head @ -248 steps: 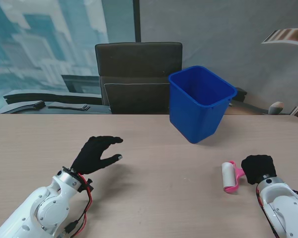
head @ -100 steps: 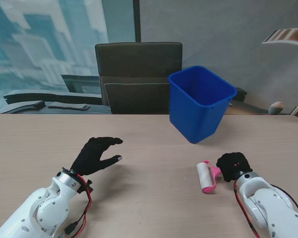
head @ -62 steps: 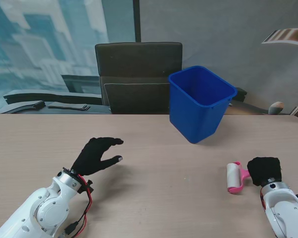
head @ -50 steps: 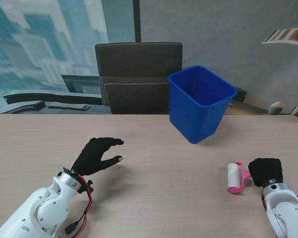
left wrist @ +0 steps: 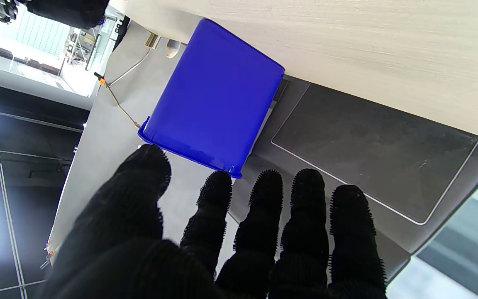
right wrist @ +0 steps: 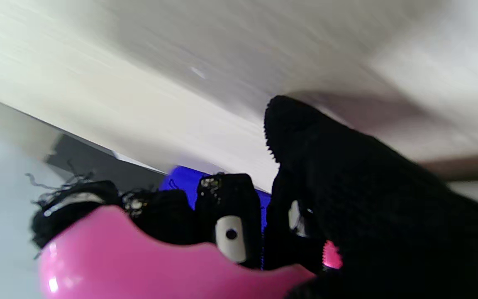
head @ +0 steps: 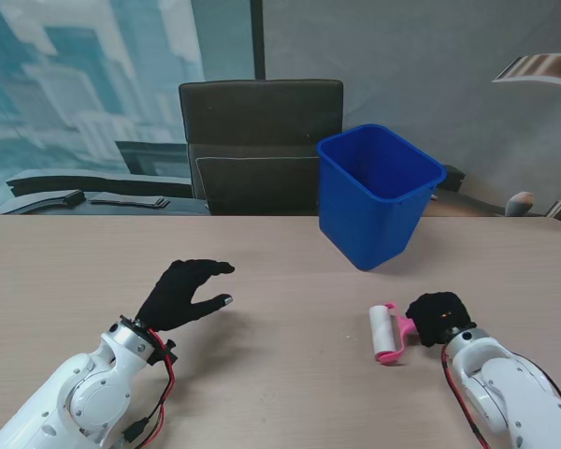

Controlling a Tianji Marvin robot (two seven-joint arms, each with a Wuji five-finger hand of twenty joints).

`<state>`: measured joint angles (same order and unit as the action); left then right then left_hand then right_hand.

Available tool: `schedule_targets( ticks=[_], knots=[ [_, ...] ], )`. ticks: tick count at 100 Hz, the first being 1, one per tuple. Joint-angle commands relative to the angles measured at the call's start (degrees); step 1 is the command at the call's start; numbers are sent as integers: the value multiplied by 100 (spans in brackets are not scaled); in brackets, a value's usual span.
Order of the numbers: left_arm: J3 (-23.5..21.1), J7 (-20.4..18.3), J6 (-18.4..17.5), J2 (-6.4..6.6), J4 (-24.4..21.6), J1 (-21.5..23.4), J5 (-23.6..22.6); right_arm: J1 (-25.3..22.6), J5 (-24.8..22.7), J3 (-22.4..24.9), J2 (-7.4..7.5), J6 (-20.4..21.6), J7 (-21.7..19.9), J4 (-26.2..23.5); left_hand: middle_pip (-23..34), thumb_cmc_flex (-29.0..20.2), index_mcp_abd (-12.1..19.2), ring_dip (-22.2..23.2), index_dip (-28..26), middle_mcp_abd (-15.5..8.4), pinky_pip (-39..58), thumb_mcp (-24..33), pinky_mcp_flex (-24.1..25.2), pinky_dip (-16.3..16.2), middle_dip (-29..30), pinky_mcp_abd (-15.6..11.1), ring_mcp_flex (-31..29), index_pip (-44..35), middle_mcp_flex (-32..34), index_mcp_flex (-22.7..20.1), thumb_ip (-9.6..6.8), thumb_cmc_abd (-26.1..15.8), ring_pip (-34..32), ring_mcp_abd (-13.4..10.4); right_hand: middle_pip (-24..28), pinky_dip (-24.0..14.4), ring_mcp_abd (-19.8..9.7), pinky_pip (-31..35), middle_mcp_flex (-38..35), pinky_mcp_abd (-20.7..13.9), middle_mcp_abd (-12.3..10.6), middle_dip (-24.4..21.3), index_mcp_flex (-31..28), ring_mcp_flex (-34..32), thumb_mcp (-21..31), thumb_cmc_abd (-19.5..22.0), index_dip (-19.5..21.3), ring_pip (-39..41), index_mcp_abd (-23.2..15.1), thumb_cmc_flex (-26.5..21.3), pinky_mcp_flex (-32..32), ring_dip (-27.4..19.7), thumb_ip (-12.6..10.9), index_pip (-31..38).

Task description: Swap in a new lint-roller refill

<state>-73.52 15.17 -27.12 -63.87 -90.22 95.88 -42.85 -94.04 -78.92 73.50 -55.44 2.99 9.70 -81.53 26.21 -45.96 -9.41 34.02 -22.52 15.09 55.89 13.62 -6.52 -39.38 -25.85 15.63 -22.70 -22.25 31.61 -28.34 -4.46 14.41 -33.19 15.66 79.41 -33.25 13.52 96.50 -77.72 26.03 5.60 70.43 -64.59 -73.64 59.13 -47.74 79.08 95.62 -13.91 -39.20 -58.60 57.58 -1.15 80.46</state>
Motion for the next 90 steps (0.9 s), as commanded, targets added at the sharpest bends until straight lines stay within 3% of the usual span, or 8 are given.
schedule_targets(
  ticks=[1, 18, 37, 72, 90],
  knots=[
    [-33, -78, 15, -4, -39, 40, -8, 47, -57, -162, -152, 125, -126, -84, -4, -116, 96, -50, -82, -121, -90, 27, 43, -101, 102, -30, 90, -4, -54, -83, -113, -235, 86, -108, 59, -241, -2785, 765, -22, -1743, 50, 66, -74, -220, -94, 138, 71, 550, -101, 96, -50, -85, 321, -57],
    [-74, 31, -39, 3, -29, 56, -164, 177, 186, -376, -186, 264, -167, -141, 10, -116, 105, -42, -87, -128, -80, 26, 26, -104, 96, -38, 62, -17, -30, -93, -113, -237, 67, -105, 56, -244, -2789, 764, -20, -1743, 40, 63, -67, -220, -89, 145, 75, 544, -114, 97, -50, -93, 322, -60],
    [-52, -69, 17, -2, -50, 53, -30, 69, 223, -223, -213, 209, -126, -233, 6, -127, 98, -41, -88, -114, -80, 31, 32, -105, 98, -22, 63, -26, -30, -97, -114, -238, 66, -103, 54, -244, -2789, 756, -18, -1747, 30, 62, -68, -220, -95, 168, 78, 544, -113, 106, -43, -97, 324, -62],
    [-16, -303, 186, -20, -128, 66, 341, 53, 1132, 390, -458, -457, 252, -197, 11, -127, 108, -39, -90, -121, -73, 16, 22, -106, 96, -20, 48, -41, -1, -123, -99, -256, 62, -98, 50, -232, -2835, 736, -29, -1782, -7, 51, -2, -222, -172, 299, 92, 534, -128, 149, -75, -103, 320, -57],
    [13, -355, 231, -26, -135, 48, 438, 159, 1251, 521, -498, -769, 544, 155, 19, -105, 100, -35, -95, -134, -62, -15, 6, -110, 94, -28, 28, -61, 21, -162, -68, -375, 53, -99, 62, -235, -2839, 732, 20, -1792, -43, 61, 57, -222, -225, 387, 98, 527, -133, 110, -43, -107, 285, -37]
  ],
)
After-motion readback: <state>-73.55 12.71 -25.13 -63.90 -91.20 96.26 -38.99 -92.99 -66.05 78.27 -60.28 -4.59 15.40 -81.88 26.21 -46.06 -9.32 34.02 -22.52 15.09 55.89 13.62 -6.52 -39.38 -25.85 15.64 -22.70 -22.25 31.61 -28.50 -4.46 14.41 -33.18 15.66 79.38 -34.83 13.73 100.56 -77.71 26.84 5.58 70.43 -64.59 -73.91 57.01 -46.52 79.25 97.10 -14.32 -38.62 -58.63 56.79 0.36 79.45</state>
